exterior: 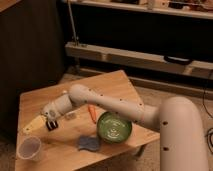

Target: Place the pepper in the ceramic cup

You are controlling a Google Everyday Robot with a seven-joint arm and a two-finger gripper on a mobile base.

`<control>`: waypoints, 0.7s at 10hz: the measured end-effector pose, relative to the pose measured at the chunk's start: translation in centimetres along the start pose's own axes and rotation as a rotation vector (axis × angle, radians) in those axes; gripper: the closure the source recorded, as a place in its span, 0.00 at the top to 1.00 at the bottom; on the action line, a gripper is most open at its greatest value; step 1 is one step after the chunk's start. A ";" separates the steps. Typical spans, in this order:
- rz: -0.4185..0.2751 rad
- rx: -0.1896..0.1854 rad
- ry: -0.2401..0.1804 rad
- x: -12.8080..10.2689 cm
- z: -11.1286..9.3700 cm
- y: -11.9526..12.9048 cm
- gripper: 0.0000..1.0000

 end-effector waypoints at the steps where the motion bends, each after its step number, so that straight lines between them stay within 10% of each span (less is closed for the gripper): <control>1: 0.000 0.000 0.000 0.0 0.0 0.0 0.80; 5: 0.008 0.021 0.001 0.1 -0.5 -0.3 0.80; 7: 0.079 0.122 0.025 1.5 -3.3 -1.6 0.80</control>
